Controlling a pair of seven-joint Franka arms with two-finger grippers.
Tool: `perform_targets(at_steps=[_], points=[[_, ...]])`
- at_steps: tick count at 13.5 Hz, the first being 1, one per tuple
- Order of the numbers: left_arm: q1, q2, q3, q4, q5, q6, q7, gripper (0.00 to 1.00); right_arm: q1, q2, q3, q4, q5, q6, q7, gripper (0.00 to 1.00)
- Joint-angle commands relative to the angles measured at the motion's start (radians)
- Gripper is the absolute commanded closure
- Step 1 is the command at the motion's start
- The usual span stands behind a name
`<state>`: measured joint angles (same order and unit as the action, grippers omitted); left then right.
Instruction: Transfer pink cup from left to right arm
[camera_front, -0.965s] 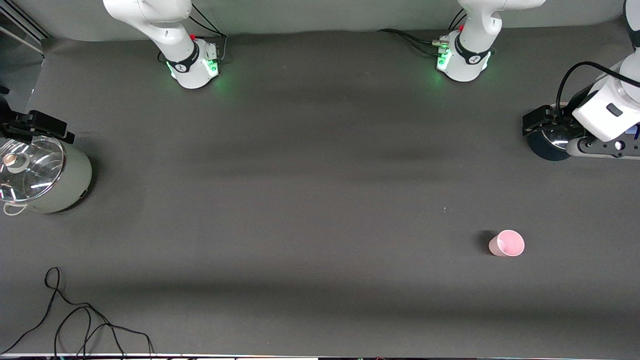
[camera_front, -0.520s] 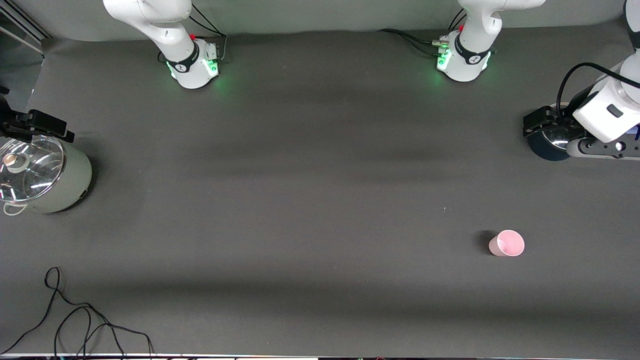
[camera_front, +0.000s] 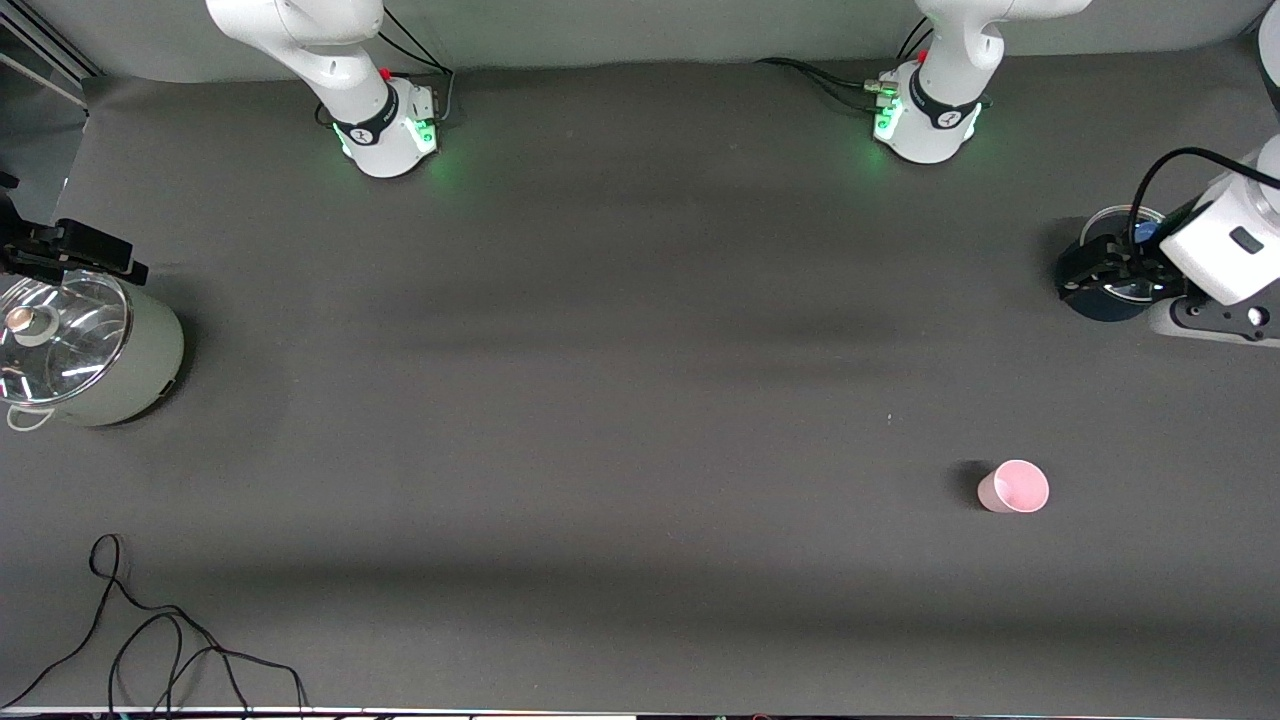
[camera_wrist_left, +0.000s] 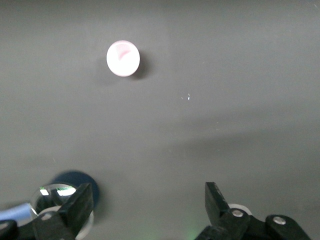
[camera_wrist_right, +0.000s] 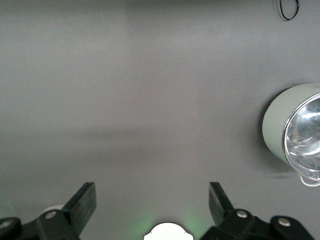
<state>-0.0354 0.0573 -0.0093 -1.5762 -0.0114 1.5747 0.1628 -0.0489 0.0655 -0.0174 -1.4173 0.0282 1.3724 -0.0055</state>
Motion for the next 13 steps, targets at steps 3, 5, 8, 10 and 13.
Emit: perform_targets(at_steps=[3,5,8,10,13], points=[[0.122,0.191,0.002,0.172,-0.066,0.042,0.401,0.00,-0.008,0.010,-0.003,0.026,0.002,-0.016,0.001,0.00],[0.199,0.263,0.002,0.179,-0.192,0.082,0.638,0.00,-0.008,0.010,-0.001,0.024,0.002,-0.016,0.001,0.00],[0.273,0.360,0.000,0.180,-0.317,0.140,0.835,0.00,-0.008,0.010,-0.001,0.024,0.002,-0.016,0.001,0.00],[0.319,0.421,-0.003,0.188,-0.373,0.189,0.996,0.00,-0.006,0.010,-0.001,0.024,0.002,-0.016,0.001,0.00],[0.399,0.515,-0.003,0.188,-0.543,0.196,1.300,0.00,-0.006,0.010,-0.003,0.024,0.002,-0.016,0.001,0.00]])
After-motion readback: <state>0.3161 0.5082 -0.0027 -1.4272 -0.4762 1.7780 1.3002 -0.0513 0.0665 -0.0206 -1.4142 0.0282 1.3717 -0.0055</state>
